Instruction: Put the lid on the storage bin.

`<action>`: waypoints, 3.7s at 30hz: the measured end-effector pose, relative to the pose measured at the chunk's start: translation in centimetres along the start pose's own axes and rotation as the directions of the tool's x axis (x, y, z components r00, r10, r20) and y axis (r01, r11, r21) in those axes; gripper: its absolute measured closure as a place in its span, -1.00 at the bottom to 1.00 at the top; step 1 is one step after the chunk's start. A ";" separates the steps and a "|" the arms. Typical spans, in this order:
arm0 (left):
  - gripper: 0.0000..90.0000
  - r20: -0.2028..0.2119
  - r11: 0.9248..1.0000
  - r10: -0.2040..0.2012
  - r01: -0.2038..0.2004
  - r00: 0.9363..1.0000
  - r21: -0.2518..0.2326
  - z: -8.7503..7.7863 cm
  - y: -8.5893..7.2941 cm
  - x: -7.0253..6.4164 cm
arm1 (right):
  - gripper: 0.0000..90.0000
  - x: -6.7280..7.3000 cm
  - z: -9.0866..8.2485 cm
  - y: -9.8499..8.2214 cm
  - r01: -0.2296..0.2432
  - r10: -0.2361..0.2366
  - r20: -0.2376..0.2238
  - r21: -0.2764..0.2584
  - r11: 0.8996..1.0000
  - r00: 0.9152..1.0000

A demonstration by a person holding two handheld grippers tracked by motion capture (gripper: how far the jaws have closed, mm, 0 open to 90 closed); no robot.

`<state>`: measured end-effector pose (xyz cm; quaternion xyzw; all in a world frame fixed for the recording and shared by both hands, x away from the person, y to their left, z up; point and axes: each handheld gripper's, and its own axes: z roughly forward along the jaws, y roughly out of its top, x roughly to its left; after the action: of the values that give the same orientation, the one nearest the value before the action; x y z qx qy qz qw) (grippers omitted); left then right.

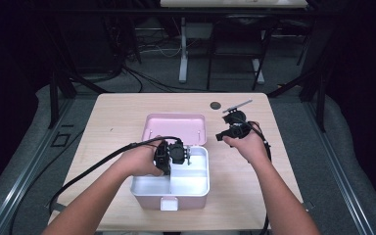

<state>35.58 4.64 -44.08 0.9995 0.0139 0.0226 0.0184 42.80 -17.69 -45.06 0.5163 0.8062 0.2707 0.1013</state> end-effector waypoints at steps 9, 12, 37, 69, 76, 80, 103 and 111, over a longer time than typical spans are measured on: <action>0.94 0.004 1.000 0.002 -0.002 1.000 0.003 0.0 0.0 0.1 | 0.32 0.8 -0.2 2.5 -0.002 0.001 0.026 0.016 1.000 1.000; 0.94 0.005 1.000 0.003 -0.003 1.000 0.003 0.0 0.0 0.1 | 0.32 0.9 -0.1 3.2 -0.006 0.005 0.028 0.027 1.000 1.000; 0.94 0.003 1.000 0.001 -0.001 1.000 0.001 0.0 0.0 0.1 | 0.39 1.8 4.9 6.3 -0.093 0.090 0.040 0.098 0.991 0.995; 0.94 0.013 1.000 -0.001 0.001 1.000 0.002 0.0 0.0 0.2 | 0.80 1.6 6.4 6.5 -0.241 0.240 0.024 0.116 0.964 0.971; 0.94 0.013 1.000 -0.001 0.001 1.000 0.002 0.0 0.0 0.2 | 0.84 2.0 6.0 6.6 -0.242 0.239 0.041 0.096 0.966 0.970; 0.94 0.014 1.000 -0.002 0.002 1.000 0.001 0.0 0.0 0.2 | 0.85 1.9 5.7 6.8 -0.243 0.240 0.038 0.095 0.965 0.970; 0.94 0.019 1.000 -0.005 0.005 1.000 0.001 0.0 0.0 0.3 | 0.92 3.3 1.3 6.7 -0.197 0.200 0.039 -0.070 0.978 0.979; 0.94 0.019 1.000 -0.005 0.005 1.000 0.001 0.0 0.0 0.3 | 0.95 3.8 -0.5 5.9 -0.199 0.204 0.013 -0.160 0.967 0.979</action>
<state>35.85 4.64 -44.07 0.9996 0.0165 0.0133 0.0181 45.46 -12.59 -41.05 0.5898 0.7240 0.3349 0.1254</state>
